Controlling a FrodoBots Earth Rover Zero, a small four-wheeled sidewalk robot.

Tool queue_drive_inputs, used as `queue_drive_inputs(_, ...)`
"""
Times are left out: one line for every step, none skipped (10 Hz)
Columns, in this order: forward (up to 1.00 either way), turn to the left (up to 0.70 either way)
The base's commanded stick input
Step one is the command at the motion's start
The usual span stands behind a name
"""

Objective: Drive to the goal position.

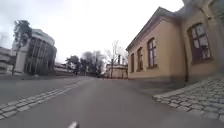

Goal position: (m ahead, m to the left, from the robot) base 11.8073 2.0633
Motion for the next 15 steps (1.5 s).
queue_drive_inputs(0.7, 0.35)
queue_drive_inputs(0.7, 0.35)
queue_drive_inputs(0.7, 0.35)
queue_drive_inputs(0.7, 0.28)
queue_drive_inputs(0.7, 0.09)
queue_drive_inputs(0.7, 0.0)
queue_drive_inputs(0.7, 0.0)
queue_drive_inputs(0.7, 0.0)
queue_drive_inputs(0.7, 0.0)
queue_drive_inputs(0.7, 0.0)
queue_drive_inputs(0.7, -0.3)
queue_drive_inputs(0.7, -0.12)
queue_drive_inputs(0.7, 0.0)
queue_drive_inputs(0.7, 0.0)
queue_drive_inputs(0.7, 0.0)
